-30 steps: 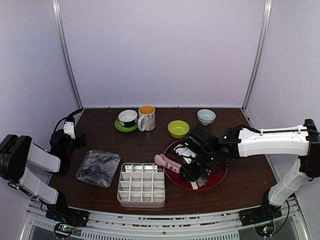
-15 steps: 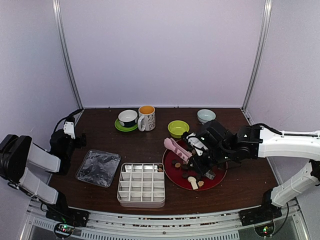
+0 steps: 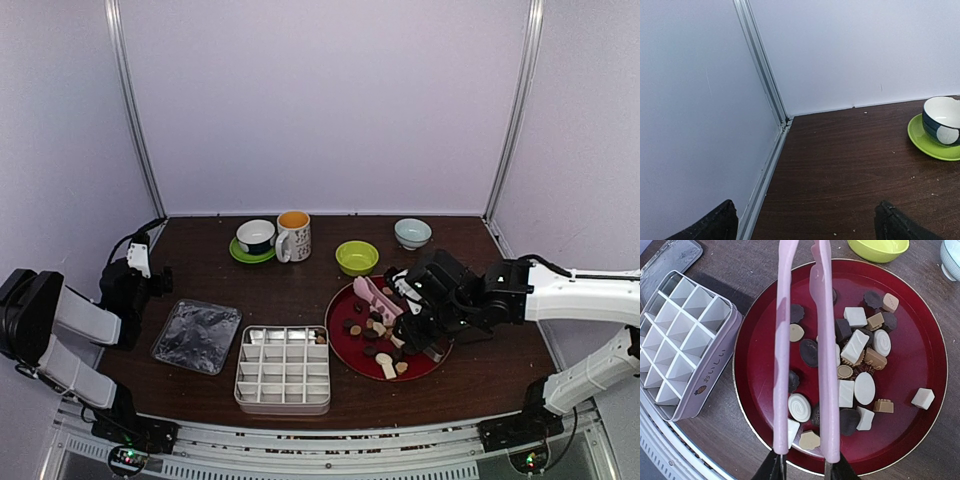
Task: Pack the chocolate
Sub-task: Place the fake chocolate in the empty pocket of the box.
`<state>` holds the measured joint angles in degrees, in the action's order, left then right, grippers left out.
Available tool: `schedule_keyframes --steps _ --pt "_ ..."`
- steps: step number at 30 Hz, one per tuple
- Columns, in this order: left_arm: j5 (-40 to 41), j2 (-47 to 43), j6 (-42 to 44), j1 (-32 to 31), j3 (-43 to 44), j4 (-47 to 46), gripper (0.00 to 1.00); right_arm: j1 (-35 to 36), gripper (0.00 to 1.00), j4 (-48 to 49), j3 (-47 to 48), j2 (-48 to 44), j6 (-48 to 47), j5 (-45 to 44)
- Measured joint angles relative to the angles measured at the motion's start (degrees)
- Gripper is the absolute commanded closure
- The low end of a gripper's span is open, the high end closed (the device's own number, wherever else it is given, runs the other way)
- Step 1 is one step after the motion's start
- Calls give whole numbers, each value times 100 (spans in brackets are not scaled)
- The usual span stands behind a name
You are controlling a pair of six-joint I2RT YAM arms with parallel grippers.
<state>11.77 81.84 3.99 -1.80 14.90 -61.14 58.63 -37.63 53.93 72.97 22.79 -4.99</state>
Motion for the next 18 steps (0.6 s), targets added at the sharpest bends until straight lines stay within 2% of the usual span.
schedule_keyframes --steps 18 --pt "0 0 0 0 0 0 2 -254 74 76 -229 -7 -2 120"
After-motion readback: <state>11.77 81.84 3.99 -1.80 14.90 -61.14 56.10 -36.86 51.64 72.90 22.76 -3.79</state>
